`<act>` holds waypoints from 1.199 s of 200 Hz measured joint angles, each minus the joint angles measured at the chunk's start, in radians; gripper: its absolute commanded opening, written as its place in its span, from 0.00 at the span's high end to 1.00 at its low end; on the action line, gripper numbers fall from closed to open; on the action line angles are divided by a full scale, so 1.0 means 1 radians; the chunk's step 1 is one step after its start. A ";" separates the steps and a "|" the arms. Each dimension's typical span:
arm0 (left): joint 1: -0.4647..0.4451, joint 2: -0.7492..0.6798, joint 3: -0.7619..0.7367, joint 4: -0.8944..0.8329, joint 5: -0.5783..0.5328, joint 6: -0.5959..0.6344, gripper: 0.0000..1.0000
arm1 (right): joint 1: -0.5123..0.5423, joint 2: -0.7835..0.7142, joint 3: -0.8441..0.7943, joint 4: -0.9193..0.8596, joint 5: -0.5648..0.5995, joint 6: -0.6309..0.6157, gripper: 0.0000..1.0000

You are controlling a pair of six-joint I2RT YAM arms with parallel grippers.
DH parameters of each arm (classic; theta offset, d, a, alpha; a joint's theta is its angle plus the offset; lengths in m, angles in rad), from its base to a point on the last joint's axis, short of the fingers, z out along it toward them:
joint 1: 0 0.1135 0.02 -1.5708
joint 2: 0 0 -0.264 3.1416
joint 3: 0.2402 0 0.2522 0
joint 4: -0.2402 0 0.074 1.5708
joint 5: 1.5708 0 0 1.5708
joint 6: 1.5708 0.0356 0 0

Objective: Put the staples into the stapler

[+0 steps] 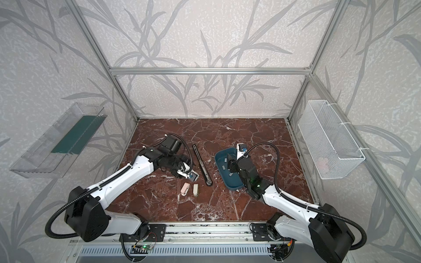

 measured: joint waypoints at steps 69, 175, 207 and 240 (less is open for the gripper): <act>-0.252 0.052 -0.112 -0.055 -0.256 0.132 0.54 | 0.000 -0.012 0.000 -0.015 -0.053 -0.013 0.22; -0.340 0.205 -0.124 0.056 -0.303 0.154 0.54 | 0.000 -0.012 0.000 -0.015 -0.087 -0.014 0.22; -0.345 0.233 -0.124 0.071 -0.340 0.161 0.66 | 0.000 -0.012 0.000 -0.015 -0.097 -0.011 0.21; -0.346 0.249 -0.113 0.073 -0.370 0.164 0.71 | 0.000 -0.012 0.000 -0.015 -0.099 -0.007 0.21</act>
